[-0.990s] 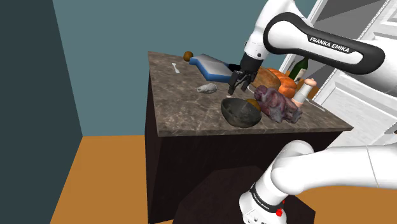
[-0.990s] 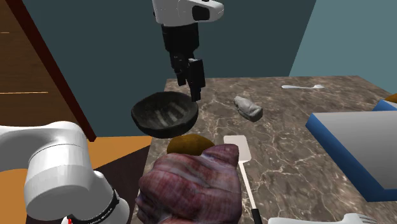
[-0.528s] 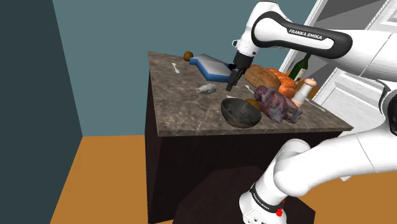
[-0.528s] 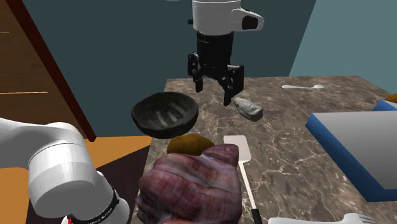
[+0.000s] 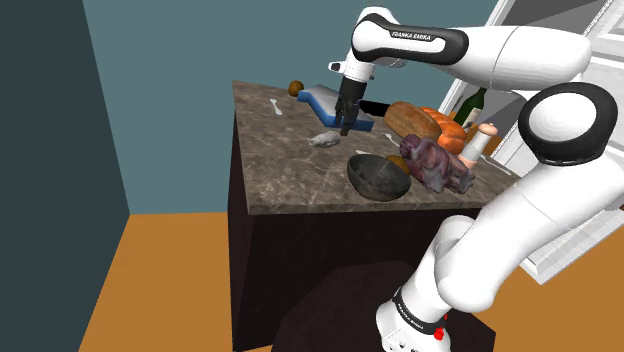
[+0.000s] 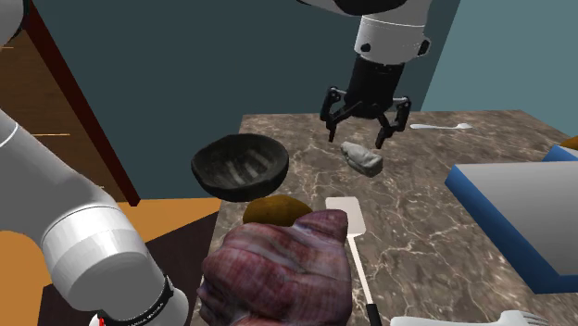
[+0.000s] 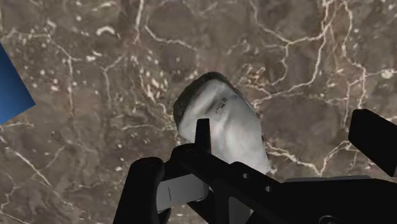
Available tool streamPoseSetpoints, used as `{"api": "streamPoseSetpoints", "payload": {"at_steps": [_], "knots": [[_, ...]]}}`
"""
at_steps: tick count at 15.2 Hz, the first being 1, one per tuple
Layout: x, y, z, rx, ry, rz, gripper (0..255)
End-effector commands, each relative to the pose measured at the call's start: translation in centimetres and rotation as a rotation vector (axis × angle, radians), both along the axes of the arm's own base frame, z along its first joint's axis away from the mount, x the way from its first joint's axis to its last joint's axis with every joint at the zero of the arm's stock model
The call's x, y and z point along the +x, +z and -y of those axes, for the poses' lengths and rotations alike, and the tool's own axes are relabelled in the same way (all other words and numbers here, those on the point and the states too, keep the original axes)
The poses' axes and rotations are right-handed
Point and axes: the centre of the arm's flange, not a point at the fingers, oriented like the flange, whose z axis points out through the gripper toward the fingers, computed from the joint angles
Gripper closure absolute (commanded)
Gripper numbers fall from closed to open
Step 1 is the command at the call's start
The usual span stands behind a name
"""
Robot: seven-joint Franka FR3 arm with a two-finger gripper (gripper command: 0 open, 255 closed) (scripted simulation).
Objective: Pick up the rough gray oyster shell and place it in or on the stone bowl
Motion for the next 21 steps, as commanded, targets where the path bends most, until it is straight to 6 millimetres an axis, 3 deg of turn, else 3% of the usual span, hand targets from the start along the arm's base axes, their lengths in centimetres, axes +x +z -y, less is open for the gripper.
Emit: {"api": "streamPoseSetpoints", "payload": {"at_steps": [1,3,11,18,19,21], "knots": [[3.0,-0.9,-0.7,0.016,0.176,-0.016,0],[5.4,-1.7,-1.6,0.031,0.315,-0.031,0],[5.0,-5.6,-1.8,0.031,0.315,-0.031,0],[5.0,-5.6,-1.8,0.031,0.315,-0.031,0],[5.0,-5.6,-1.8,0.031,0.315,-0.031,255],[5.0,-5.6,-1.8,0.031,0.315,-0.031,255]]}}
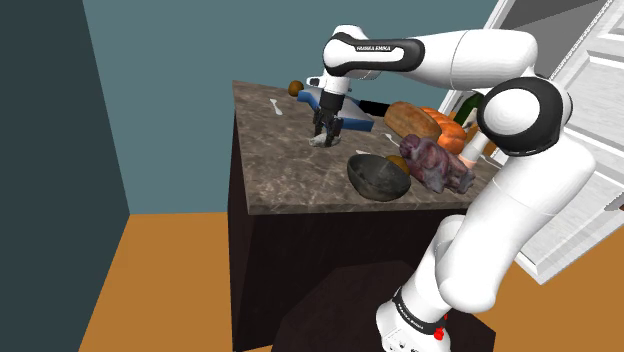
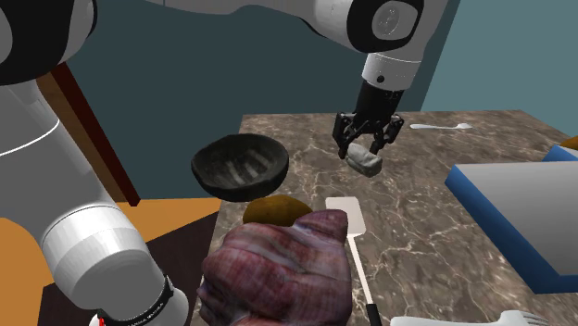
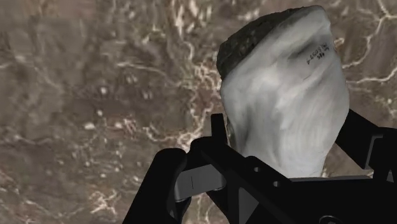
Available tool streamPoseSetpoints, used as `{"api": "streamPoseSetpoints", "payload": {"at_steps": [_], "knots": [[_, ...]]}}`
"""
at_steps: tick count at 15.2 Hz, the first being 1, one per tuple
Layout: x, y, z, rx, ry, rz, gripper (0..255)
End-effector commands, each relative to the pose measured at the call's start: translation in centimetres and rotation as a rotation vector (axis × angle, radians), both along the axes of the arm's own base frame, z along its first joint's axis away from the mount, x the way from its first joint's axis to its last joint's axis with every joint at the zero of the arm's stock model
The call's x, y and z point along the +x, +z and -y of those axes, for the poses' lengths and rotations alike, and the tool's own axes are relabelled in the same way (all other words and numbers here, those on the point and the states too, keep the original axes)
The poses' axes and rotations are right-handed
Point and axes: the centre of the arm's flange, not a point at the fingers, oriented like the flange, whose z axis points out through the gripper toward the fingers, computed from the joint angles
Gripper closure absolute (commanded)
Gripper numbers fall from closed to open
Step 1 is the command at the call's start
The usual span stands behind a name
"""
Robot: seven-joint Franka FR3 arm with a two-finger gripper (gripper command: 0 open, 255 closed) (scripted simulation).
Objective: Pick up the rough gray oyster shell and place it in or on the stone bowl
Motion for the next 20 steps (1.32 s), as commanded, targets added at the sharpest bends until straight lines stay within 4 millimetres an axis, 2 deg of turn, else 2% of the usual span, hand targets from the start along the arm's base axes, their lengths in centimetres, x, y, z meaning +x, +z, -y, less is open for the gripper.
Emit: {"api": "streamPoseSetpoints", "payload": {"at_steps": [1,7,20], "knots": [[0.0,0.0,0.0,0.000,0.000,0.000,255],[0.0,0.0,0.0,0.000,0.000,0.000,255],[0.0,6.9,0.0,0.000,0.000,0.000,255]]}}
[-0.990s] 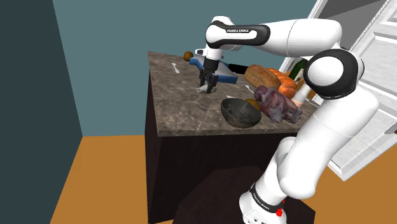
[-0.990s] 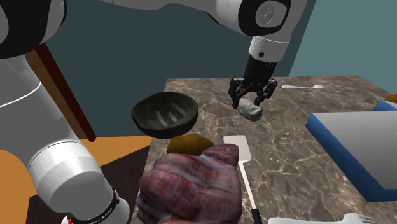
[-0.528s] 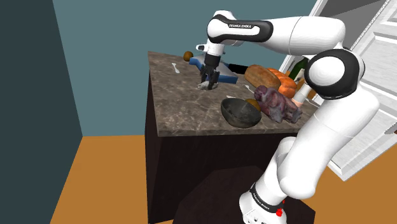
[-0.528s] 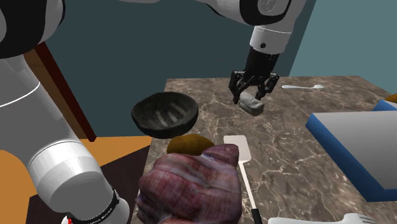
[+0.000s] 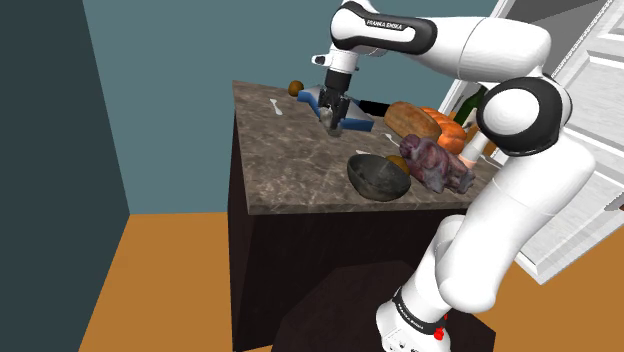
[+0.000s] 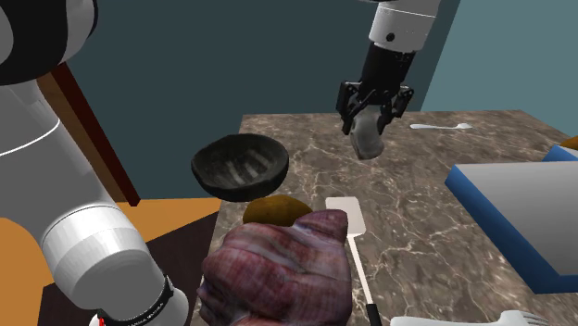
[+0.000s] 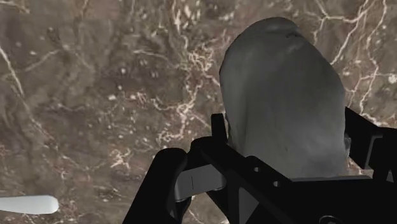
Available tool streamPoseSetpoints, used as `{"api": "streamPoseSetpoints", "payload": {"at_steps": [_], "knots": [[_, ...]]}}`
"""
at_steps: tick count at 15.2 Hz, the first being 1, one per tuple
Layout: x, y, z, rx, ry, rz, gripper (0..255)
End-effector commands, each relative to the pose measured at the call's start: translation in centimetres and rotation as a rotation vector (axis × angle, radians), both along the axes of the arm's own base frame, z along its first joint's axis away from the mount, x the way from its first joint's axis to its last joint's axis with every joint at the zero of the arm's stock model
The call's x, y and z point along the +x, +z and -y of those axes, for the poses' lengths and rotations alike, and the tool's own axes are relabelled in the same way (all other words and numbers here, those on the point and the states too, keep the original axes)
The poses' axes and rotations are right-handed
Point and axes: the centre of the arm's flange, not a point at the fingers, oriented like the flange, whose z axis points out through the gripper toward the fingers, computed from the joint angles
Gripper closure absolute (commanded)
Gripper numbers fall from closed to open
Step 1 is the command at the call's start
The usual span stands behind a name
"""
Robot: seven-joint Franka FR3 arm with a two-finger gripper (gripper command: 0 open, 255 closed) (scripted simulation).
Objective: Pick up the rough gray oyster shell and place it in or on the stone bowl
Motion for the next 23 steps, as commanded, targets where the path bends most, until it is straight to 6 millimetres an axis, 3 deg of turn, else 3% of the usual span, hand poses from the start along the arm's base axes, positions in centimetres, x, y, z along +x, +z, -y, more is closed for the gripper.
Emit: {"api": "streamPoseSetpoints", "payload": {"at_steps": [1,16,23], "knots": [[0.1,1.1,0.0,0.000,0.000,0.000,255],[0.1,8.7,0.0,0.000,0.000,0.000,255],[-8.8,8.7,-2.8,0.000,0.000,0.000,255]]}}
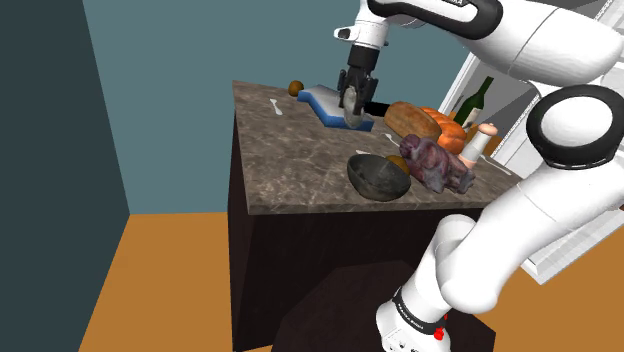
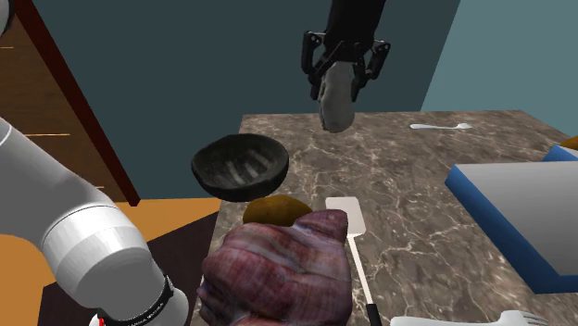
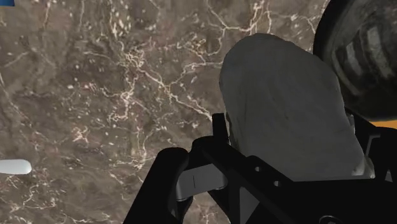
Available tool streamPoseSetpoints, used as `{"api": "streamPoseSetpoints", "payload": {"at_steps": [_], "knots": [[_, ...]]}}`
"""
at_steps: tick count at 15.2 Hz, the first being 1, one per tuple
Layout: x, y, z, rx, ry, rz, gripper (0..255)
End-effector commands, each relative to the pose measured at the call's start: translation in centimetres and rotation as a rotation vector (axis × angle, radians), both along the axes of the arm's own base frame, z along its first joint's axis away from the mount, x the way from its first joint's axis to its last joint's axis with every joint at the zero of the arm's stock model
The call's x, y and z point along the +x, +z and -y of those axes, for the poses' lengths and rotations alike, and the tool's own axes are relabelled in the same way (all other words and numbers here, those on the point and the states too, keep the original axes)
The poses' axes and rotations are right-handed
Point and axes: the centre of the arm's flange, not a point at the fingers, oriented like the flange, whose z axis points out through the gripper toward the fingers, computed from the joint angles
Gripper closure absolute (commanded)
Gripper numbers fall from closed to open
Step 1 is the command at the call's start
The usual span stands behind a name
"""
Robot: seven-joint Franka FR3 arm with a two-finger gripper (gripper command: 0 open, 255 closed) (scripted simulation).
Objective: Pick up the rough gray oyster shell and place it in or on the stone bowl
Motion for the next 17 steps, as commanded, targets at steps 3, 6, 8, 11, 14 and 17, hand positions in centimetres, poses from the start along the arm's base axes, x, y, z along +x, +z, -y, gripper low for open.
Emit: {"api": "streamPoseSetpoints", "payload": {"at_steps": [3,6,8,11,14,17], "knots": [[-5.3,0.3,-1.7,-0.001,0.000,0.000,255],[-9.1,0.3,-2.9,-0.001,0.000,0.000,255],[-11.6,0.3,-3.6,-0.001,0.000,0.000,255],[-15.4,0.3,-4.8,-0.001,0.000,0.000,255],[-17.0,-0.7,-5.3,-0.001,0.000,0.000,255],[-17.0,-2.3,-5.3,-0.001,0.000,0.000,255]]}}
